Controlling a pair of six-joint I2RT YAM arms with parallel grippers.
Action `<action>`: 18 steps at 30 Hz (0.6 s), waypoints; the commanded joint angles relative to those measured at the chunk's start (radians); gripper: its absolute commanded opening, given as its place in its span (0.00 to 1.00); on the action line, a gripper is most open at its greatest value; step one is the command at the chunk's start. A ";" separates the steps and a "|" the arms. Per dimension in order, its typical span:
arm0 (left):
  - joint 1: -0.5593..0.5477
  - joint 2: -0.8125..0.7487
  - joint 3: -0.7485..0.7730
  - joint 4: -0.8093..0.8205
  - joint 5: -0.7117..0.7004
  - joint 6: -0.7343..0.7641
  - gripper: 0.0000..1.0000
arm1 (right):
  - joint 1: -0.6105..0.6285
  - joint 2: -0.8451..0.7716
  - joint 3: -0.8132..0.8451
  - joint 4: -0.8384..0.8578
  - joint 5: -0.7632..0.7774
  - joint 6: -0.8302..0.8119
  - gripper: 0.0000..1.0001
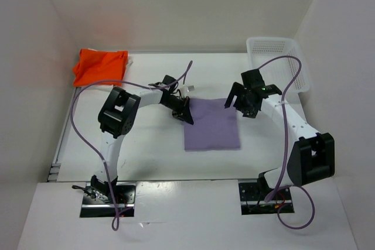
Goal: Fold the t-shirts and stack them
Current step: Put the neatly folded tshirt into the corner of the board with the left arm
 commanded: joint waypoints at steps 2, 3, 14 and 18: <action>0.013 0.055 -0.008 -0.041 -0.079 0.064 0.00 | 0.008 0.004 0.052 -0.032 0.055 0.007 0.89; 0.026 0.038 -0.008 -0.041 -0.079 0.075 0.00 | 0.008 0.004 0.052 -0.032 0.056 0.007 0.89; 0.222 -0.137 0.126 -0.171 -0.733 0.523 0.00 | 0.008 0.013 0.092 -0.023 0.079 -0.002 0.89; 0.264 -0.161 0.126 -0.070 -1.011 0.636 0.00 | 0.008 0.033 0.112 -0.023 0.079 -0.013 0.89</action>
